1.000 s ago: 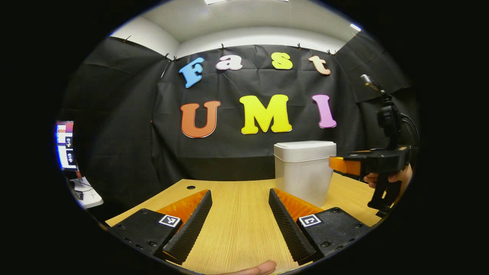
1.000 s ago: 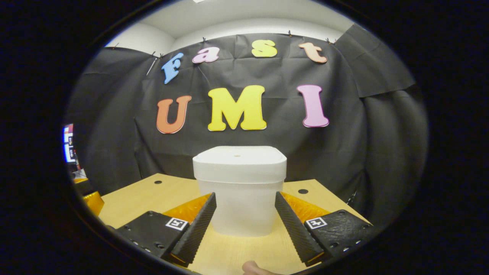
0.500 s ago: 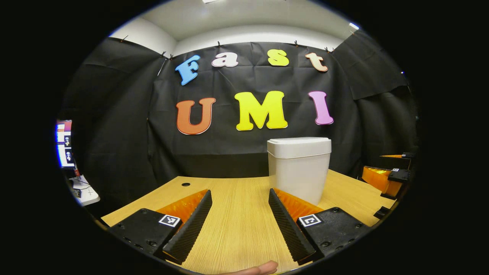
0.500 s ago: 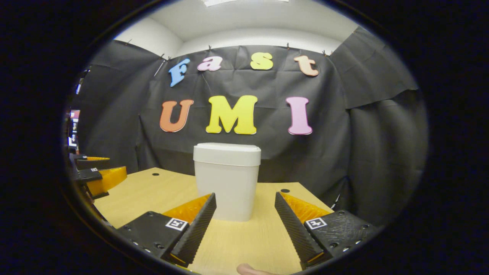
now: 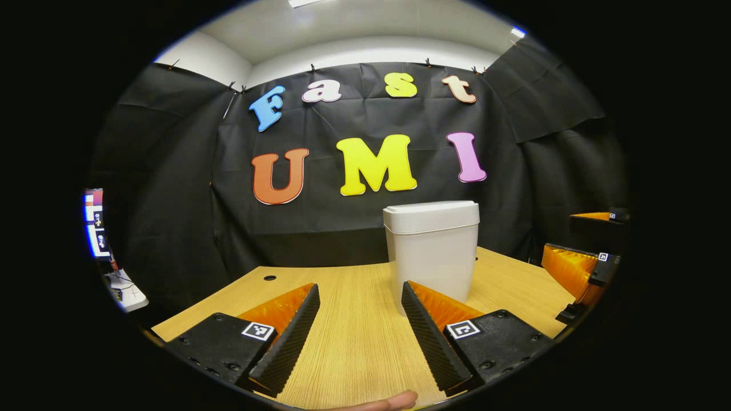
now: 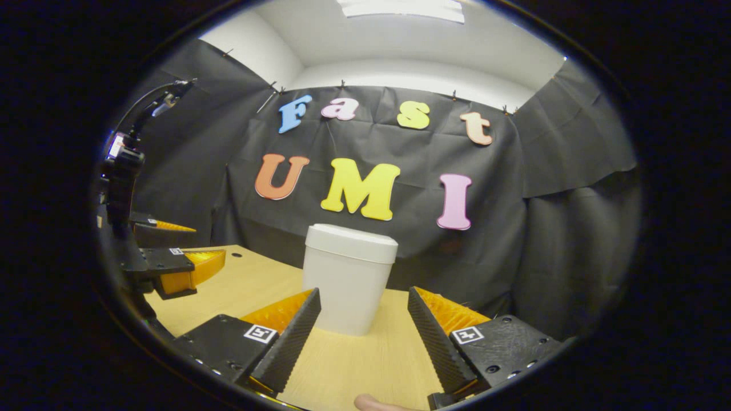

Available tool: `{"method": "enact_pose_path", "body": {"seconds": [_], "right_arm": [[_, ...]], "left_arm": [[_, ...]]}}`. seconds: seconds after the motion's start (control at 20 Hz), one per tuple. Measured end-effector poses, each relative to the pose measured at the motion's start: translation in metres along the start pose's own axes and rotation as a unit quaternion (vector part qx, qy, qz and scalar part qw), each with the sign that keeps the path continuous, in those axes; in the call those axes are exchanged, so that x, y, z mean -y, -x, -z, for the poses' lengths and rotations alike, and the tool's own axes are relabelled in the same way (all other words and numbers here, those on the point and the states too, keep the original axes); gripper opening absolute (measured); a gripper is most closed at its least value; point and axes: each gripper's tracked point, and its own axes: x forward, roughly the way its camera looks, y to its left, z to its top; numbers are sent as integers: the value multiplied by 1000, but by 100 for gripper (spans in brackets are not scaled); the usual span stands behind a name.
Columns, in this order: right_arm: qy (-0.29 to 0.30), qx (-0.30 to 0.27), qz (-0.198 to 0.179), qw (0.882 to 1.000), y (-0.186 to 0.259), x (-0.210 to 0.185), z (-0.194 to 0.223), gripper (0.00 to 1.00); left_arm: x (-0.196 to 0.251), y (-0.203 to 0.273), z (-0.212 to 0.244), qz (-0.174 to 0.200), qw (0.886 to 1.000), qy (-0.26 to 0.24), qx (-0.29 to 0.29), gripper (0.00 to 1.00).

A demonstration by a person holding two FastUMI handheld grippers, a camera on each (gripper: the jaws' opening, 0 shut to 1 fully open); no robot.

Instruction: Press the lid of the desktop garbage bin to open it, pick up the crumpled paper on the desktop and throw it into the bin, then pick up the pop can on the desktop and drop it into the bin, and finally close the garbage bin lid.

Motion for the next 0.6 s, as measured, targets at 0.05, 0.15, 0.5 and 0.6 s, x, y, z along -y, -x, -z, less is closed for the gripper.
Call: {"method": "enact_pose_path", "body": {"seconds": [0.05, 0.15, 0.5, 0.6], "right_arm": [[2, 1, -2, 1000, 0, -2, 0, 95], [1, -3, -4, 1000, -1, -5, 2, 95], [-6, -18, 3, 1000, -3, 0, 12, 95], [-14, -24, 2, 1000, -3, 1, 15, 95]], "left_arm": [[-2, -1, -1, -3, 1000, 3, -1, 93], [-5, -2, 1, -7, 1000, 6, -3, 93], [-4, -3, 1, -8, 1000, 7, -2, 94], [-3, -2, -1, -10, 1000, 7, -1, 94]]}}
